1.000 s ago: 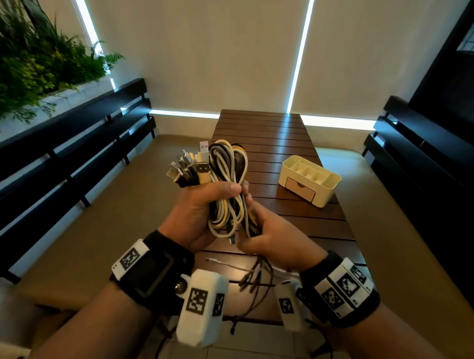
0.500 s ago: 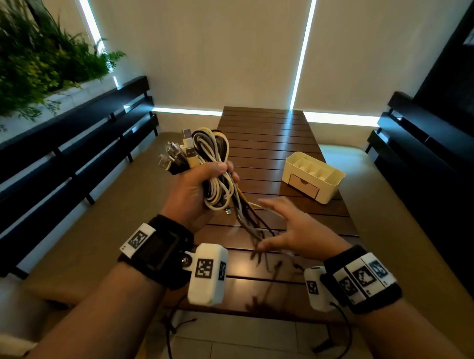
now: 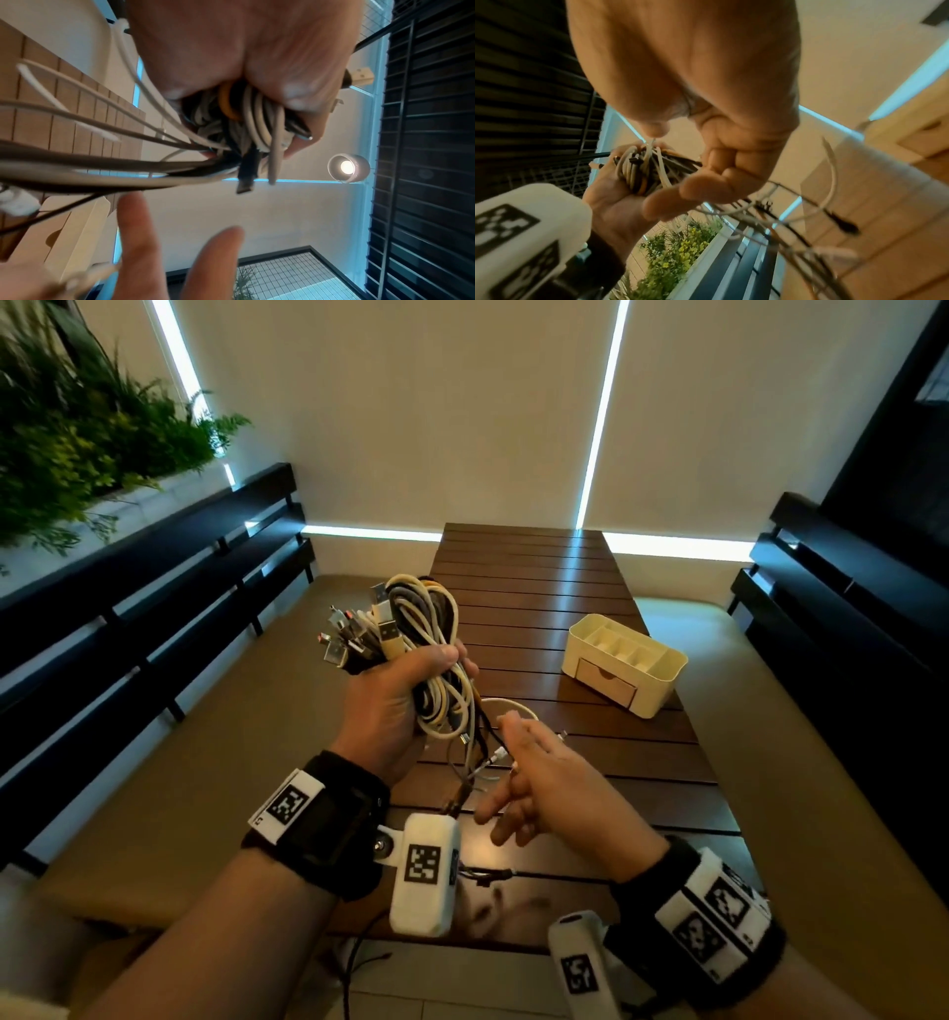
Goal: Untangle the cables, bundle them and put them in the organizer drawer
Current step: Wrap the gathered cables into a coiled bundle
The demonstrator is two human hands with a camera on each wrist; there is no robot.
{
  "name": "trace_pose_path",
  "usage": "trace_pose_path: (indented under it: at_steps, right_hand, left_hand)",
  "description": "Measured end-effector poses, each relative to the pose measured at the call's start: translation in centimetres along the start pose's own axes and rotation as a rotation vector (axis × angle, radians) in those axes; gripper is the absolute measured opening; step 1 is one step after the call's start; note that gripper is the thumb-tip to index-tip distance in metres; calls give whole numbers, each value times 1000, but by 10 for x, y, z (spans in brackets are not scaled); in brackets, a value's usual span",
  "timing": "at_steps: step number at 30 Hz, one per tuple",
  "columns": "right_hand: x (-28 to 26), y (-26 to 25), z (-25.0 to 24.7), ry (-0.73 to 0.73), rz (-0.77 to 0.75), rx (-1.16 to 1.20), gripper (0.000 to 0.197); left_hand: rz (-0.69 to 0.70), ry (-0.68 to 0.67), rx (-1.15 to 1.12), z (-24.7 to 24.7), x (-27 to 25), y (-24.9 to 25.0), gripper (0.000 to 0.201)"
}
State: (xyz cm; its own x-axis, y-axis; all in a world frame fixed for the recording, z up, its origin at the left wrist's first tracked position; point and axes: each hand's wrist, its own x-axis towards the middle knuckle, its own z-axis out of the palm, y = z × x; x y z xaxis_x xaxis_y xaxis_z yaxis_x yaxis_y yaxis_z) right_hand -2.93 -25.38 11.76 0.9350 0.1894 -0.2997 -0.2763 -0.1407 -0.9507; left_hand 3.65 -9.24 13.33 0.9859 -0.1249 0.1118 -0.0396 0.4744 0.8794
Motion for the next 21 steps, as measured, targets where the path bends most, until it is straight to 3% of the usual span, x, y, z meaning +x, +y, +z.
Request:
trace_pose_path:
  at_steps: [5,9,13,16,19,21]
  right_hand:
    - [5,-5,0,-190,184,303,80]
    - [3,-13,-4,-273,181,345,70]
    - [-5,-11,-19,-220,226,42,89]
    - [-17,-17,-35,-162,149,-52,93]
    - [-32,-37,-50,-127,26,97,80]
    - [-37,-45,-56,-137,-75,311,70]
  left_hand:
    - [-15,-188,1,9,-13,0,30]
    - [-72,-261,-61,14,-20,-4,36]
    - [-3,-214,-3,5,-16,3,23]
    - [26,-107,26,-6,-9,5,16]
    - [-1,-20,64,-18,-3,2,32]
    - [-26,3,46,-23,-1,1,28]
